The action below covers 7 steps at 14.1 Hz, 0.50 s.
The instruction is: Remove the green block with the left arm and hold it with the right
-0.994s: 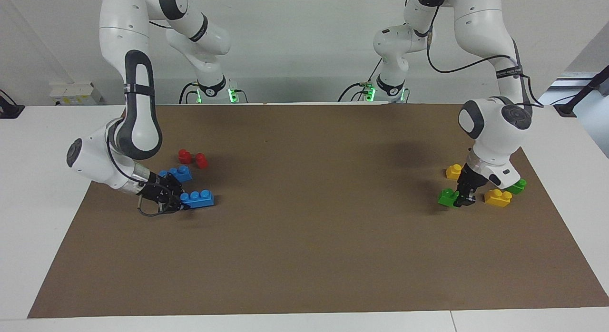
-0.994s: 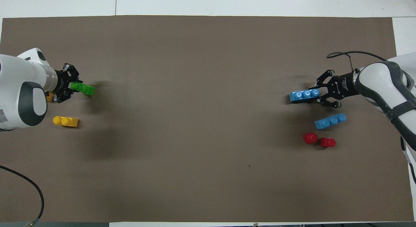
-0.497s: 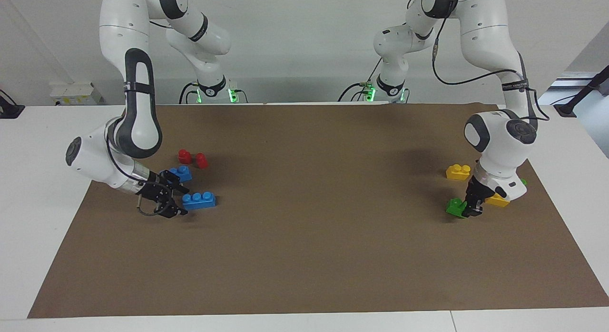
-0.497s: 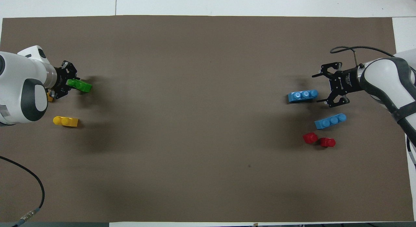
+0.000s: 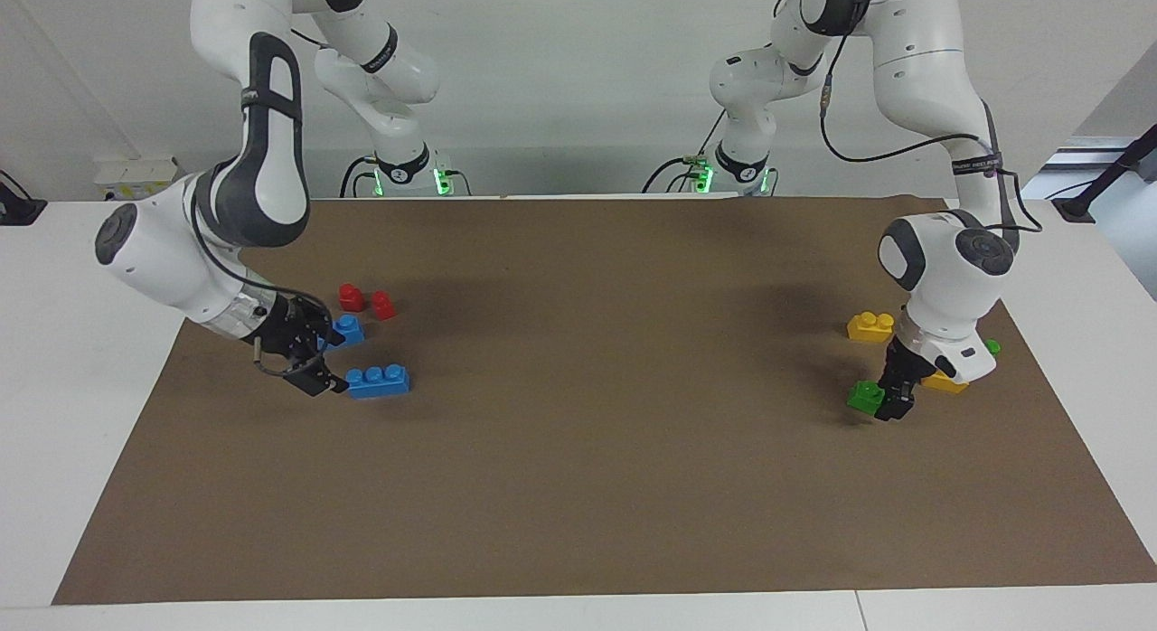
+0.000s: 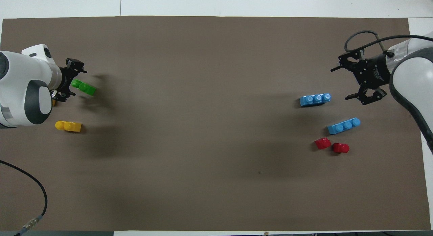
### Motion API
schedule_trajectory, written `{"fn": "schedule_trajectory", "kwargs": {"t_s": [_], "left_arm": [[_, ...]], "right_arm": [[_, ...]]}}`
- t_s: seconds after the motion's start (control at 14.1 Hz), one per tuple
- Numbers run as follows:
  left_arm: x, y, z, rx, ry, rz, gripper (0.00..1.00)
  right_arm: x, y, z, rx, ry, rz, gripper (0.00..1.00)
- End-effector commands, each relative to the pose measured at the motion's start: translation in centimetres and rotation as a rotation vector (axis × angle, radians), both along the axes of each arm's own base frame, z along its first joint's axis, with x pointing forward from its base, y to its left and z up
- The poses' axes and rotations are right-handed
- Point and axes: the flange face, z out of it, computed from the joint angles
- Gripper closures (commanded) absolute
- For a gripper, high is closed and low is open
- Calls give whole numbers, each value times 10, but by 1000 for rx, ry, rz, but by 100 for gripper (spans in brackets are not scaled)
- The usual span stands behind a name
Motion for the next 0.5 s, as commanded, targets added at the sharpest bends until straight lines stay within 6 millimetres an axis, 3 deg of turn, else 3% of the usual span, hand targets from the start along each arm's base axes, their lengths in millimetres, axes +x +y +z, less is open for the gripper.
{"fn": "schedule_trajectory", "kwargs": {"t_s": [0.0, 0.14, 0.43], "left_arm": [[-13, -5, 47, 56, 28, -160, 0], [-24, -8, 76, 83, 60, -272, 0], [-53, -23, 134, 133, 117, -520, 0]], "right_arm": [[-32, 25, 48, -134, -47, 330, 0], [-51, 41, 75, -160, -79, 501, 0], [-52, 29, 78, -191, -111, 781, 0]]}}
